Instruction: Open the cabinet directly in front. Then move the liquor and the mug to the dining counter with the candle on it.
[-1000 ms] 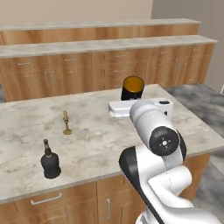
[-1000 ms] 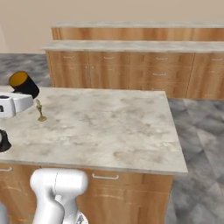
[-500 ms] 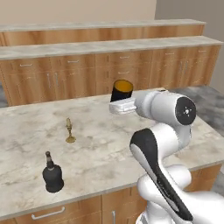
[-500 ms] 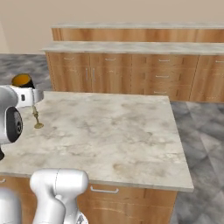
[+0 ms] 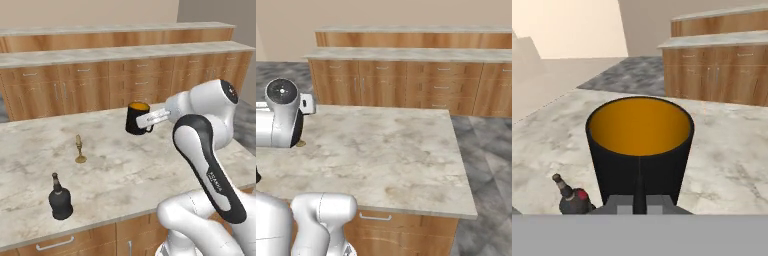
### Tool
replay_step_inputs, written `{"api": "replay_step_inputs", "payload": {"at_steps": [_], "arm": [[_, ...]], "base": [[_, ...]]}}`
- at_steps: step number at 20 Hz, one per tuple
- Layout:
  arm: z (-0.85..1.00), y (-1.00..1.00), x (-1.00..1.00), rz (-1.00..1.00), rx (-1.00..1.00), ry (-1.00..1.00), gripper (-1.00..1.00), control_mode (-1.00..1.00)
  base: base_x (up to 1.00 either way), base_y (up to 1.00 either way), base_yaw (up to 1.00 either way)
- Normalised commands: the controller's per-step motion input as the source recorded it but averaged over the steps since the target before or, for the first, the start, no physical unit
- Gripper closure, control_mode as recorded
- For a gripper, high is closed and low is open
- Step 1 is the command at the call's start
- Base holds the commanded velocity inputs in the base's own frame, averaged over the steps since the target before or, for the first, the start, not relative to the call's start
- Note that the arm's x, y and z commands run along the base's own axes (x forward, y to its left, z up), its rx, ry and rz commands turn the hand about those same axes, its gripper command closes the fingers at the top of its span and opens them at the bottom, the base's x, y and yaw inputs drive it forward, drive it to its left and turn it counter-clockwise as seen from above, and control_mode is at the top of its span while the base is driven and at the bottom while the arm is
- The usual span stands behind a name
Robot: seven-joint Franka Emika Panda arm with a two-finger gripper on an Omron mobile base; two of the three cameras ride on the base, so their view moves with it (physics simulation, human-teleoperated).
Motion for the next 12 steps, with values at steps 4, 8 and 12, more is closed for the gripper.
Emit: {"api": "replay_step_inputs", "payload": {"at_steps": [4,8,12], "arm": [[-0.73,0.12,0.00,0.16,-0.08,0.36,1.00,-1.00],[-0.94,0.08,0.00,0.21,-0.09,0.41,1.00,-1.00],[-0.94,0.11,0.00,0.21,-0.06,0.36,1.00,-1.00]], "base": [[0.00,0.00,0.00],[0.00,0.00,0.00],[0.00,0.00,0.00]]}}
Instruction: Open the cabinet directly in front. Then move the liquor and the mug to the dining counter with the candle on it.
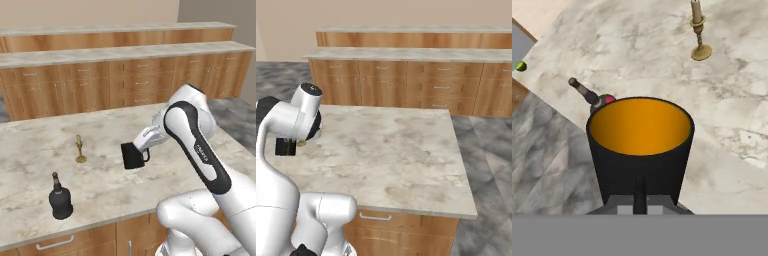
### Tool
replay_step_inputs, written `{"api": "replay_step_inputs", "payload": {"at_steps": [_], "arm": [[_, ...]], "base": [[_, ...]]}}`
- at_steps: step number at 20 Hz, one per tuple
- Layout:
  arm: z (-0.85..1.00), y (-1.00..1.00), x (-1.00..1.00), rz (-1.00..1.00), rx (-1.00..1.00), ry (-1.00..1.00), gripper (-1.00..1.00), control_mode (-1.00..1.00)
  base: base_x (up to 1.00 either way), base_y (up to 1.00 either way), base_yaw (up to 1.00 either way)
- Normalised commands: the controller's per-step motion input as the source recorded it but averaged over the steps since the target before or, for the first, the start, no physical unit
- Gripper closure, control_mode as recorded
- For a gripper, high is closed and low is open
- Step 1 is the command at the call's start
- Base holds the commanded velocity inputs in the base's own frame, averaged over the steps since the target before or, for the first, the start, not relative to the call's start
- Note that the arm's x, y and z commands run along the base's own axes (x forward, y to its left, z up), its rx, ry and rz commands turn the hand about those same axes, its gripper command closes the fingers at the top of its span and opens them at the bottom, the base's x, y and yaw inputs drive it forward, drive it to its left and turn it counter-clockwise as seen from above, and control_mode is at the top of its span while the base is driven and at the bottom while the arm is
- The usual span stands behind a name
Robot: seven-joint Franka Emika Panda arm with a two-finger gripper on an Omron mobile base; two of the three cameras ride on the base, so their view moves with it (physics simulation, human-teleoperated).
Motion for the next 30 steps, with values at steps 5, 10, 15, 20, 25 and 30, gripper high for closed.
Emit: {"api": "replay_step_inputs", "payload": {"at_steps": [5,10,15,20,25,30], "arm": [[-0.27,0.07,0.18,0.12,-0.09,0.05,1.00,-1.00],[-0.18,0.08,0.39,0.01,-0.14,-0.09,1.00,-1.00],[-0.43,0.18,0.64,0.00,-0.12,-0.14,1.00,-1.00],[-0.39,0.12,0.49,0.00,-0.05,-0.12,1.00,-1.00],[-0.13,0.00,0.00,0.01,0.02,-0.04,1.00,-1.00],[-0.44,0.00,0.00,0.02,0.10,-0.22,1.00,-1.00]], "base": [[0.00,0.00,0.00],[0.00,0.00,0.00],[0.00,0.00,0.00],[0.00,0.00,0.00],[0.00,0.00,0.00],[0.00,0.00,0.00]]}}
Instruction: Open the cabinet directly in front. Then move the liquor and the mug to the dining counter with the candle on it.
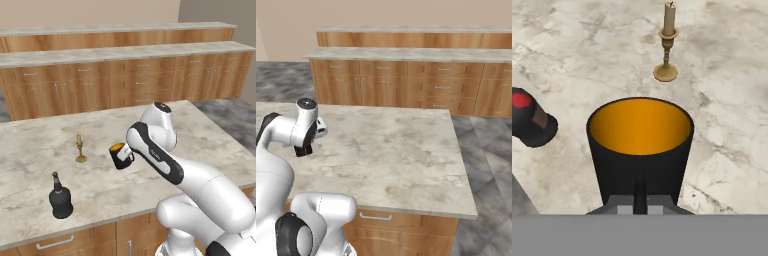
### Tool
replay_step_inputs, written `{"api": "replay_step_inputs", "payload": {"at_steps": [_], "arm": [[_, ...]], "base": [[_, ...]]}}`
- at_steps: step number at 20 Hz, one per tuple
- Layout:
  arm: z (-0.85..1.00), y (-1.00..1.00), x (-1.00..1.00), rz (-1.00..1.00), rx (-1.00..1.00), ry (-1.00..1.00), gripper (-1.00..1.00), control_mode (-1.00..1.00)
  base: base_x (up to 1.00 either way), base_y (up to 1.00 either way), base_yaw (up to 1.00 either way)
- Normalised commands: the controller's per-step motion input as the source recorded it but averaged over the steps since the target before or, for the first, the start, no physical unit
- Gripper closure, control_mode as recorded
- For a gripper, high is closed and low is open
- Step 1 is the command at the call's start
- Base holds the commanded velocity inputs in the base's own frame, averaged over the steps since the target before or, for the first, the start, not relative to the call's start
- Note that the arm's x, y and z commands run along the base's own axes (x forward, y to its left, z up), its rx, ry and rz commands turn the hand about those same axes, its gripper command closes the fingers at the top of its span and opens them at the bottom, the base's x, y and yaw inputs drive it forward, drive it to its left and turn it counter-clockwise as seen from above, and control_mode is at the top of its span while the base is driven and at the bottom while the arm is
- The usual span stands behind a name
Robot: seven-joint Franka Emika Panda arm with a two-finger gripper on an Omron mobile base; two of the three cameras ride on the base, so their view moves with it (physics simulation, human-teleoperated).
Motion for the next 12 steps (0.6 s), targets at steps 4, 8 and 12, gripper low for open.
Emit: {"api": "replay_step_inputs", "payload": {"at_steps": [4,8,12], "arm": [[-0.47,0.00,-0.02,0.02,0.09,-0.31,1.00,-1.00],[-0.33,-0.01,-0.02,0.00,0.12,-0.26,1.00,-1.00],[-0.06,-0.07,-0.01,0.00,0.17,-0.18,1.00,-1.00]], "base": [[0.00,0.00,0.00],[0.00,0.00,0.00],[0.00,0.00,0.00]]}}
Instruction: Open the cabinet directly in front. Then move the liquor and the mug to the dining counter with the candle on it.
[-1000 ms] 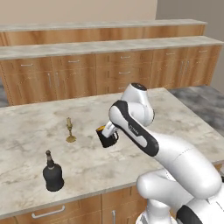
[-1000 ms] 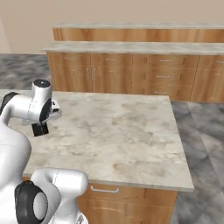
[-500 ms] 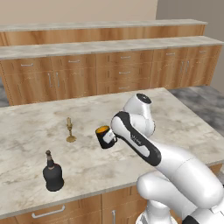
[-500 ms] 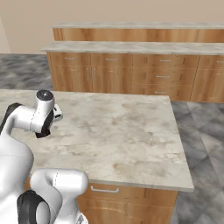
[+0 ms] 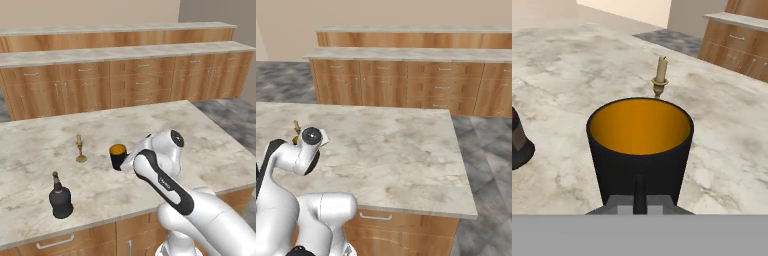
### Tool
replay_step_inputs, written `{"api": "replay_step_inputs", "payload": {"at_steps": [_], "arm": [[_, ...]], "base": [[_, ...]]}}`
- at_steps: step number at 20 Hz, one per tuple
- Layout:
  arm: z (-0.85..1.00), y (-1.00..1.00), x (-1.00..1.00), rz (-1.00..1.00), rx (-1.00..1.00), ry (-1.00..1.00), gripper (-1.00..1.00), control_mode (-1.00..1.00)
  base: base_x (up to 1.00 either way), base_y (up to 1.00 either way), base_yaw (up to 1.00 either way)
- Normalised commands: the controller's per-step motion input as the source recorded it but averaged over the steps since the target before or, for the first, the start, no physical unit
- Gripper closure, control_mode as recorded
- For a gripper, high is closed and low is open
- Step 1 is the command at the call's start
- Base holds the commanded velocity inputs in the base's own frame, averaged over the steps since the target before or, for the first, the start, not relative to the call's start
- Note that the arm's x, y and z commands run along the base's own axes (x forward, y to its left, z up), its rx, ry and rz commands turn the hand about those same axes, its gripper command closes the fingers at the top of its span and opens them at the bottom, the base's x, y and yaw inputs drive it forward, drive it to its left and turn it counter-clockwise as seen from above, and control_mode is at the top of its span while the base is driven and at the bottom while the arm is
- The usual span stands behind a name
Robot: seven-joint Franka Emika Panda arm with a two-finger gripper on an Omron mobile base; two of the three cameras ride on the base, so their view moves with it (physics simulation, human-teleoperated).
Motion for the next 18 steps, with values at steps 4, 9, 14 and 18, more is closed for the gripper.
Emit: {"api": "replay_step_inputs", "payload": {"at_steps": [4,9,14,18], "arm": [[0.00,0.00,0.00,0.00,0.02,0.00,1.00,-1.00],[-0.08,-0.04,0.07,0.18,0.14,0.00,1.00,-1.00],[-0.01,0.00,0.02,0.03,0.01,0.00,1.00,-1.00],[-0.13,0.22,0.48,0.00,0.00,0.01,1.00,-1.00]], "base": [[0.00,0.00,0.00],[0.00,0.00,0.00],[0.00,0.00,0.00],[0.00,0.00,0.00]]}}
